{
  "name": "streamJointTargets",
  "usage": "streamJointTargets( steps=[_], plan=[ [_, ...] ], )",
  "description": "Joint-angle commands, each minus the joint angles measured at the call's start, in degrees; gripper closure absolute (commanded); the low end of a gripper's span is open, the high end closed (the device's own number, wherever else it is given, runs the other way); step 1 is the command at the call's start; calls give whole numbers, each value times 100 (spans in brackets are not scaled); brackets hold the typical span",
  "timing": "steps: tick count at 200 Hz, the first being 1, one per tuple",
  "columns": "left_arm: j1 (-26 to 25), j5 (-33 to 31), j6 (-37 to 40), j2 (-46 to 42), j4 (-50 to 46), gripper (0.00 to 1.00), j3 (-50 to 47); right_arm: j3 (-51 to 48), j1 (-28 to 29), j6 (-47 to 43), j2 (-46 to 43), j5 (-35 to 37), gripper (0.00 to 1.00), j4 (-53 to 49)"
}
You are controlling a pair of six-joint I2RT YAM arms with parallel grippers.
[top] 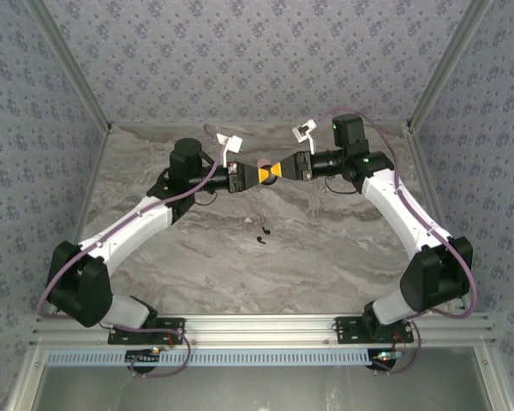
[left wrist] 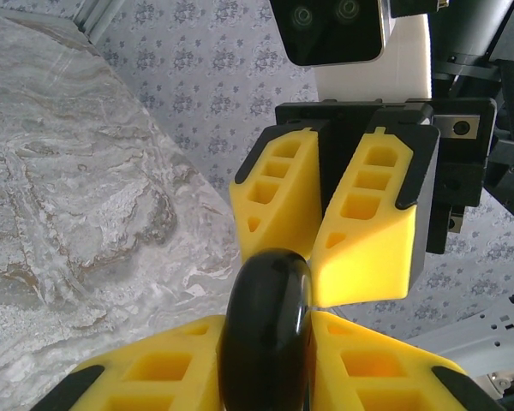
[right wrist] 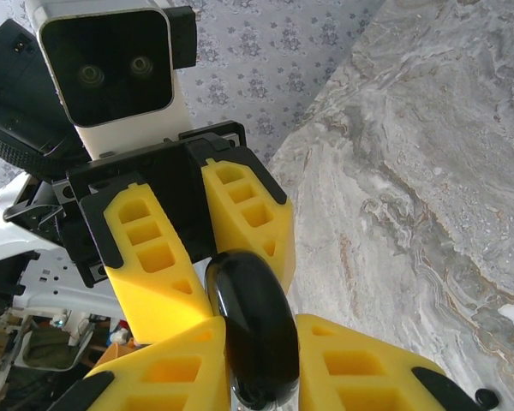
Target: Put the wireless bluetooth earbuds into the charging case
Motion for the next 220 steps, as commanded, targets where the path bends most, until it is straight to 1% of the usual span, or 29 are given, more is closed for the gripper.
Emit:
streamJointTargets(
  steps=[1,40,54,152,192,220],
  plan=[
    [-77,70,167,-152,141,74,78,220,65,-83,-17,-126,79,-179],
    [-102,48,201,-177,90,65,77,271,63,-31,-102,-89,79,-145],
    [-104,15,201,-185,77,64,50,288,46,-1,-136,-61,79,-120],
    [-119,-118,177,-224,60,64,-22,288,3,132,-208,2,79,10],
    [-127,-138,174,-224,24,61,-29,261,6,183,-236,19,79,51],
    [-165,-136,181,-225,26,61,-24,251,12,191,-244,2,79,47]
  ],
)
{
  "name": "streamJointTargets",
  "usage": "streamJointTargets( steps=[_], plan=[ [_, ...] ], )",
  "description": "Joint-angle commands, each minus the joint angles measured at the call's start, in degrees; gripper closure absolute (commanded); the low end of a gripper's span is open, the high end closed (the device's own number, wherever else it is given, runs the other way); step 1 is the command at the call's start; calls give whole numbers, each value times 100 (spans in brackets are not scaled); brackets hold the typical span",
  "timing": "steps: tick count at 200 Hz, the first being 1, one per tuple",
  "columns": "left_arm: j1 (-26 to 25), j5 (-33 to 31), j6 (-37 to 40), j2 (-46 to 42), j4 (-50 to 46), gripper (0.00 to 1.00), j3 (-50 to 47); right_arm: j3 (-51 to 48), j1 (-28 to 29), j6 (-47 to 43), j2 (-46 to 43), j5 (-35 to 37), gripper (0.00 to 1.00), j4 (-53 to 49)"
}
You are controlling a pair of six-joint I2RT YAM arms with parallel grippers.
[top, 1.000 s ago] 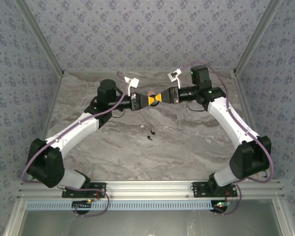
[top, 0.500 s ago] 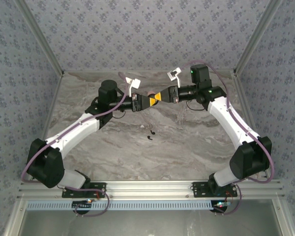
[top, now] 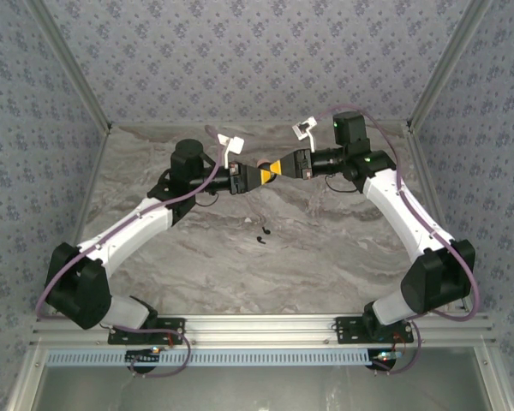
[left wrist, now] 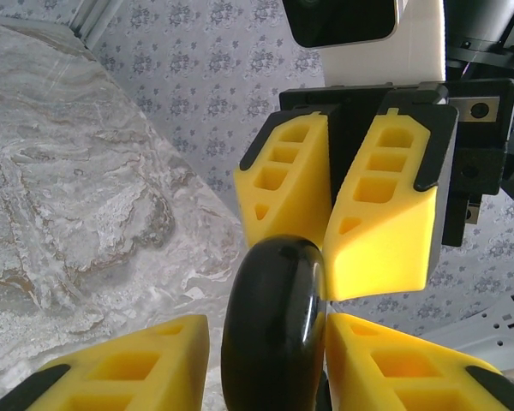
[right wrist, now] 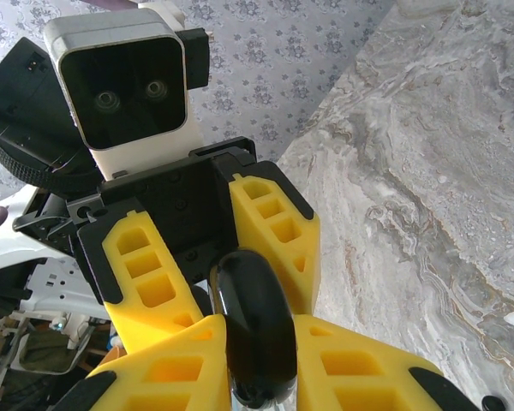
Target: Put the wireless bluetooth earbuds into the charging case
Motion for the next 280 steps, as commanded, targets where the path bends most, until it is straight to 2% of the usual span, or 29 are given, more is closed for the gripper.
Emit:
streamJointTargets(
  steps=[1,54,97,112,119,148,168,188,231,280],
  plan=[
    [-60,-2,115,-146,41,61,-19,125,-13,95,-174,-51,79,78],
    [-105,-92,128,-105,-28,63,39,107,38,87,-178,-61,78,79],
    [-122,-117,150,-73,-105,78,77,116,51,-15,-192,-3,76,-92],
    [-122,-207,257,-92,-263,79,121,138,49,-106,-234,186,69,-264],
    [-120,-263,354,-101,-354,79,148,149,55,-142,-284,423,62,-386],
    [-213,-928,983,-295,-587,79,105,239,54,-349,-501,1538,48,-937],
    [-309,-1433,1494,-533,-52,78,-310,263,52,-455,-663,1826,46,-1112],
    [-381,-1429,2121,-718,617,78,-760,345,80,-643,-714,1906,46,-1399],
    [-544,-1323,3366,-881,613,78,-955,516,321,-1054,-742,1871,46,-1795],
    [-550,-1164,3721,-894,673,80,-970,696,683,-1478,-719,2074,45,-2154]
  ],
)
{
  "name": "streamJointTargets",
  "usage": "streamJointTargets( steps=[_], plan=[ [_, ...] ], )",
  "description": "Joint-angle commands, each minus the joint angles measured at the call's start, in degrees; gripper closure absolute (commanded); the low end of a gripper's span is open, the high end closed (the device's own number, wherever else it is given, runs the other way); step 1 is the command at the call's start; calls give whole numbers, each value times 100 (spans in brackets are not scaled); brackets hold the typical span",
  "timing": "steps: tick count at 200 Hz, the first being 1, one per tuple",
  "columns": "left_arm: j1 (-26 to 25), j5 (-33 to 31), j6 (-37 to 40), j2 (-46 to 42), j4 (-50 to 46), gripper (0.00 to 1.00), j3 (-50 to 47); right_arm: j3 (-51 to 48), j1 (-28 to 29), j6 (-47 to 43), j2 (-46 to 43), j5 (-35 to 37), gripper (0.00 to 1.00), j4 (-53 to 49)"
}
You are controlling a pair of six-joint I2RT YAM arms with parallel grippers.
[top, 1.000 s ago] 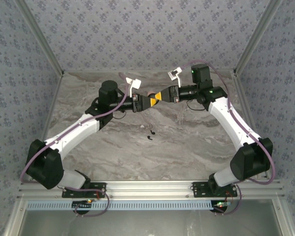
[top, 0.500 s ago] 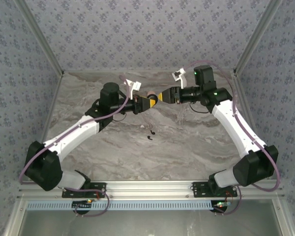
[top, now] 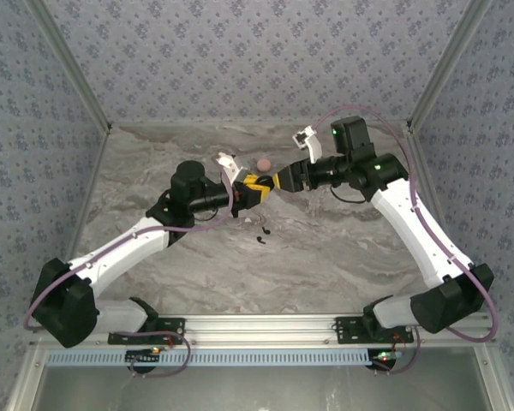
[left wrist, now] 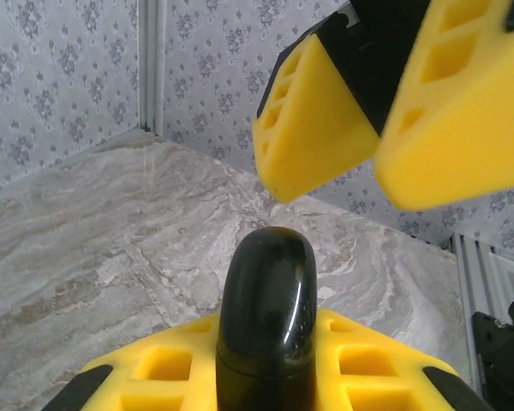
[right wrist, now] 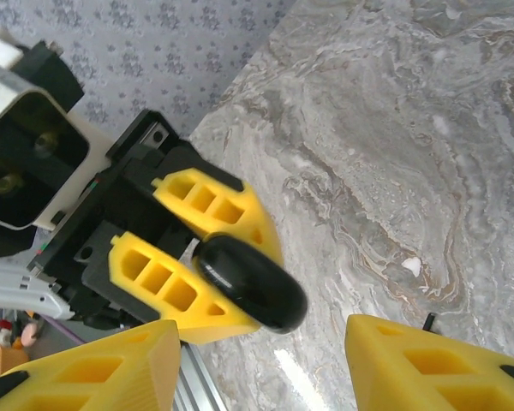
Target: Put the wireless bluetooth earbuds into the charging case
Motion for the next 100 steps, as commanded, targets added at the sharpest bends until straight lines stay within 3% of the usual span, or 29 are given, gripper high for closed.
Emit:
streamJointTargets(
  steps=[1,100],
  plan=[
    [-27,137,417,-173,368,80,-22,230,126,-365,-63,134,45,-359],
    [-38,750,247,-131,601,80,22,296,260,-466,88,370,44,-454]
  ],
)
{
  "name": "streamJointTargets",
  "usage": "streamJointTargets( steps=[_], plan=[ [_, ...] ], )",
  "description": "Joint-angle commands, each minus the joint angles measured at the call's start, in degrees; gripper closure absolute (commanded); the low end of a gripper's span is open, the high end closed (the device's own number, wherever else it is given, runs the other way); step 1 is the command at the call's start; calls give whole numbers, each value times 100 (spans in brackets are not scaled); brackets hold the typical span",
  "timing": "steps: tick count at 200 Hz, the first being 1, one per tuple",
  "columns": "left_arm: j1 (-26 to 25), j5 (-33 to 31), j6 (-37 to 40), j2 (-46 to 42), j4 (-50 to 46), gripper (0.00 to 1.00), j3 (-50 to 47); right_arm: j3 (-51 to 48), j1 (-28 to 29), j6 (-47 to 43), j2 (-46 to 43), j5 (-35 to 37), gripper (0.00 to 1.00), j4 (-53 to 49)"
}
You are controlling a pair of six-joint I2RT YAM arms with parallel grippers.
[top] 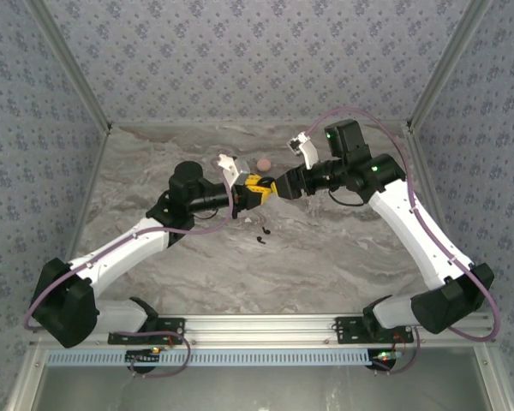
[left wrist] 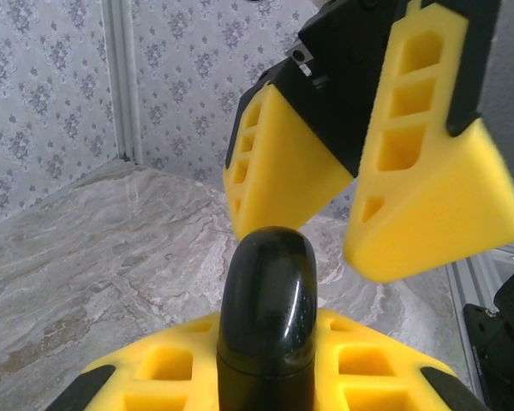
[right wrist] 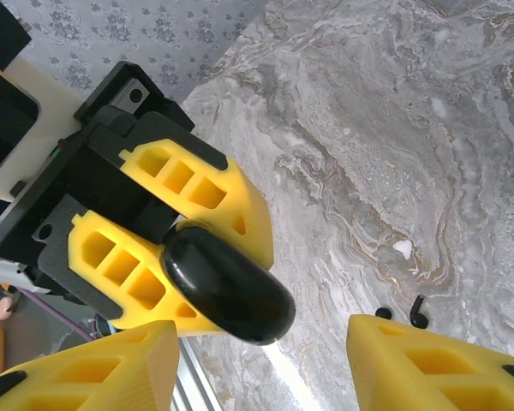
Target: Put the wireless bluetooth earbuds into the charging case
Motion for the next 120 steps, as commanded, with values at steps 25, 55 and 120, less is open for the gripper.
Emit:
streamJointTargets(
  steps=[25,55,120],
  plan=[
    [-62,375,23,-118,205,80,89,237,56,-106,110,136,44,-98],
    [-104,439,32,-131,195,80,91,259,55,-65,116,321,44,-100],
    [-153,567,97,-138,99,80,115,264,-12,135,127,643,44,-19]
  ],
)
